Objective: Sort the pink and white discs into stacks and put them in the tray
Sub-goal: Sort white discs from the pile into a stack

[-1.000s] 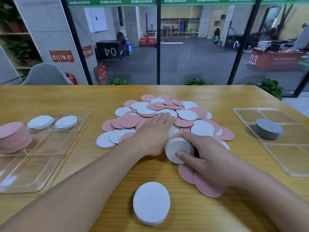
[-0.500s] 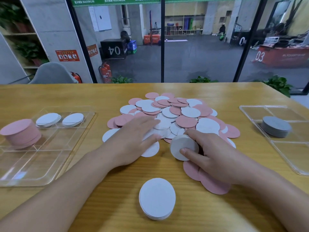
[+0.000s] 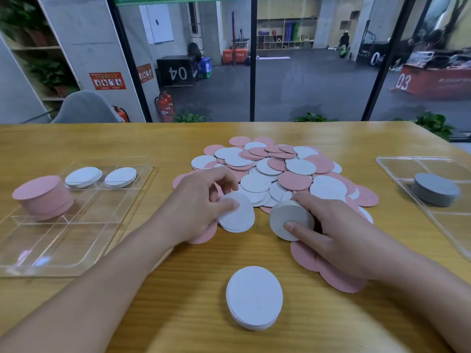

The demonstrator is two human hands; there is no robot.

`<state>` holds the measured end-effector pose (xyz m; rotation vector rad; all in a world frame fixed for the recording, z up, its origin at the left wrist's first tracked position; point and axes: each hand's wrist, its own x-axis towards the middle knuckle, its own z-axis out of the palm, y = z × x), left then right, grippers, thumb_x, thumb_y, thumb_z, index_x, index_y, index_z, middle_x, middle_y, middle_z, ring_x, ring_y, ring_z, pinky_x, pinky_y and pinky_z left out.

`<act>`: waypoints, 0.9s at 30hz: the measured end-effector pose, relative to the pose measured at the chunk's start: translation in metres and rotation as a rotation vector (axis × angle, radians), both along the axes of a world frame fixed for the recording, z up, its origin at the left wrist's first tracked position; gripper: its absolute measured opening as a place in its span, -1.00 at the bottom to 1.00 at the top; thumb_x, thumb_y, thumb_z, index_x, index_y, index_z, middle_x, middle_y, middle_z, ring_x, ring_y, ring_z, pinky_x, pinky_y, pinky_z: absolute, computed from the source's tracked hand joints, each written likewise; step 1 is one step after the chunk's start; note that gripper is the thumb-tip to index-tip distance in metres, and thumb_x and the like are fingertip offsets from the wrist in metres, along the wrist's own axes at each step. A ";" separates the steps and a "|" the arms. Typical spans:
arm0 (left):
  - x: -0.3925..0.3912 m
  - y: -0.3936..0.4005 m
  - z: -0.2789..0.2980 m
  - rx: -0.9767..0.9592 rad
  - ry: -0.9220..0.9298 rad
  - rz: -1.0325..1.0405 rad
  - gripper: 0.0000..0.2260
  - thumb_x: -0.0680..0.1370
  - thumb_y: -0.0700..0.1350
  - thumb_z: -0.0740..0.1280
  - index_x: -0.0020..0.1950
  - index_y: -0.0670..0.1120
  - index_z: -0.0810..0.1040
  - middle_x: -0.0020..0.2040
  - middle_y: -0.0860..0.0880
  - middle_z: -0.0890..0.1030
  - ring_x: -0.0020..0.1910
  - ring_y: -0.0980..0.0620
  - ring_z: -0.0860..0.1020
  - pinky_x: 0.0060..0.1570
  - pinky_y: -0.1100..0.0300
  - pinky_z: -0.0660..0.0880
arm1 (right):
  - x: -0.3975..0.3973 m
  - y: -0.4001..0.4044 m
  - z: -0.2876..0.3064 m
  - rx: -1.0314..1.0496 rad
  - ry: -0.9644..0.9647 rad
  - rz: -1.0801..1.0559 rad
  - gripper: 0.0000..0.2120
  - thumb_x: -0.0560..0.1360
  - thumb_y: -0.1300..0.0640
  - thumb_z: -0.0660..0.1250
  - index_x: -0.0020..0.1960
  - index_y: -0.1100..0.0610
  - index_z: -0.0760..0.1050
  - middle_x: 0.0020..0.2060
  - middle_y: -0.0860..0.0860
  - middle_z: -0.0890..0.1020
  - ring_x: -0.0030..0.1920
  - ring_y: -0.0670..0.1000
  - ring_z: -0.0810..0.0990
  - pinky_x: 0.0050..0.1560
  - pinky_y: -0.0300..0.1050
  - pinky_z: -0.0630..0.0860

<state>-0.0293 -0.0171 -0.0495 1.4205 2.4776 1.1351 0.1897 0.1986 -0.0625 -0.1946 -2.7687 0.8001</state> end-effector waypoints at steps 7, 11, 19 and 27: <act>0.003 -0.004 0.013 0.265 -0.356 -0.071 -0.83 0.72 -0.24 0.41 0.13 -0.04 0.79 -0.02 -0.18 0.70 -0.14 -0.18 0.70 -0.12 0.19 0.64 | 0.001 -0.001 0.001 0.009 0.009 0.027 -0.76 0.68 -0.15 0.34 -0.09 -0.12 0.36 -0.24 -0.12 0.55 -0.24 -0.03 0.47 -0.24 -0.13 0.39; 0.004 -0.004 0.012 0.254 -0.336 -0.087 -0.82 0.71 -0.19 0.43 -0.03 -0.17 0.78 -0.03 -0.10 0.76 -0.01 0.00 0.74 -0.06 0.24 0.67 | 0.001 -0.001 0.002 0.008 0.005 0.023 -0.76 0.68 -0.14 0.34 -0.10 -0.15 0.36 -0.23 -0.15 0.57 -0.23 -0.05 0.49 -0.25 -0.16 0.39; 0.003 0.002 0.000 0.256 -0.268 -0.046 -0.74 0.56 -0.26 0.59 0.15 0.06 0.79 0.04 0.08 0.75 0.03 0.03 0.72 0.07 0.14 0.65 | 0.000 -0.003 0.003 0.010 0.006 -0.009 -0.80 0.67 -0.16 0.33 -0.05 -0.11 0.42 -0.20 -0.17 0.59 -0.20 -0.04 0.51 -0.21 -0.13 0.42; 0.019 0.011 -0.002 0.248 -0.391 -0.168 -0.90 0.62 -0.30 0.52 0.02 -0.11 0.78 -0.04 -0.01 0.79 -0.03 0.05 0.73 0.03 0.23 0.61 | -0.003 -0.009 0.002 -0.022 0.075 -0.045 -0.91 0.68 -0.09 0.35 0.09 -0.13 0.44 -0.19 -0.22 0.58 -0.09 -0.12 0.54 -0.12 -0.26 0.44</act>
